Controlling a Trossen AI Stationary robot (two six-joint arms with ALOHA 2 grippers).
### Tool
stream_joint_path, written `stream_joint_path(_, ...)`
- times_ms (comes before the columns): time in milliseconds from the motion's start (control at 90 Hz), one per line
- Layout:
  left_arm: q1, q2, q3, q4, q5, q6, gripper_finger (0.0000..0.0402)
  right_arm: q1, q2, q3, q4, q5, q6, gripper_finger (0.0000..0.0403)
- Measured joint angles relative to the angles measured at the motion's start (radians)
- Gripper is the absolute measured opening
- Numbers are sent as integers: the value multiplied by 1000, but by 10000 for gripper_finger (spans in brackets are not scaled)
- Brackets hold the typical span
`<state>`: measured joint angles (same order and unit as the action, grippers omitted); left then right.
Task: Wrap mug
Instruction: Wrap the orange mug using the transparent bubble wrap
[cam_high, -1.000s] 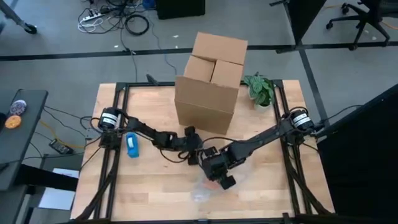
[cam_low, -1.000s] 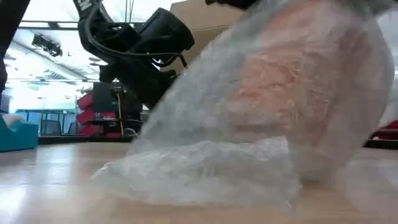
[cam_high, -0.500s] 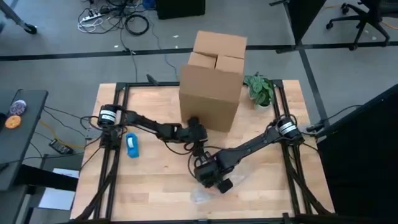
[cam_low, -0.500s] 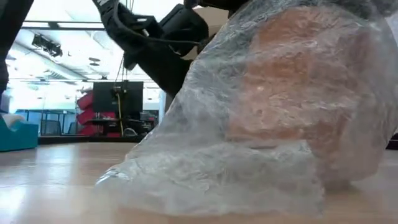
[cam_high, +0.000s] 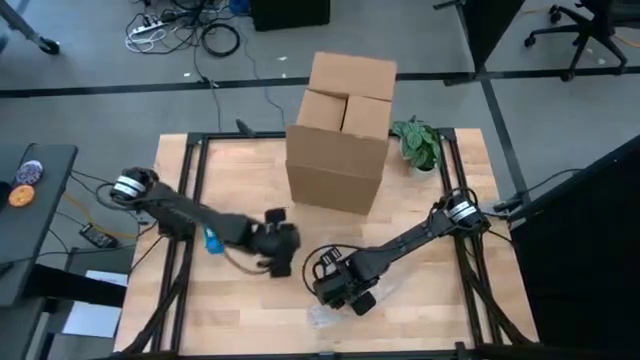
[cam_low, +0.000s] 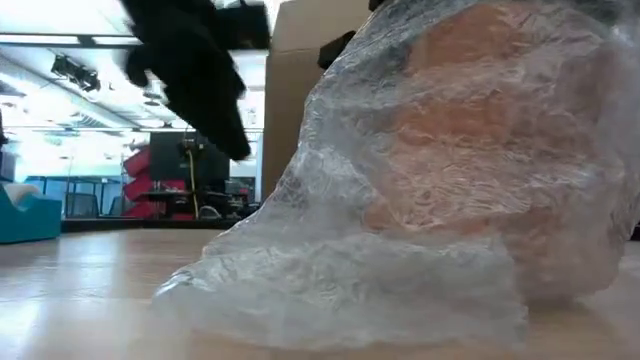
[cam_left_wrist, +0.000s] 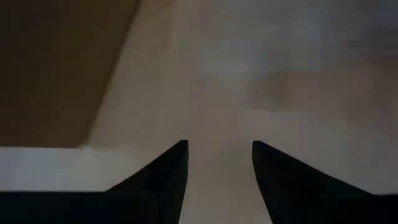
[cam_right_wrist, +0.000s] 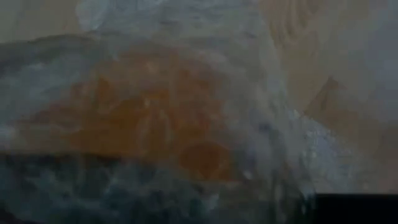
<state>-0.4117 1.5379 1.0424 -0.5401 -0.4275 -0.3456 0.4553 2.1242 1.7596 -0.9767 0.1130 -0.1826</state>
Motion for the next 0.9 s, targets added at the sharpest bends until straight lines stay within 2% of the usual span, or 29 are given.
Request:
stream_joint_path(100,-139,-9,-1,96,-135,-55,162,0,11,2,18,-3,7,2)
stream_joint_path(267,-357,50,-84,449,-410,-130,162,-1,41,8,39,-15,28,2)
stream_joint_path(456,-473,185,-99,709,-579,-148,162,-1,69,14,57,-15,37,10)
stream_joint_path(578,-464,272,-98,930,-599,-52,162,-2,79,48,29,-29,39,22)
stream_joint_path(678,-426,326,-77,1055,-570,72,162,-8,82,75,13,-42,26,43)
stream_joint_path(789,-391,341,-20,1074,-517,204,162,-6,85,83,-1,-58,4,82)
stream_joint_path(900,-382,343,24,1046,-456,263,162,-3,86,84,-6,-65,12,134)
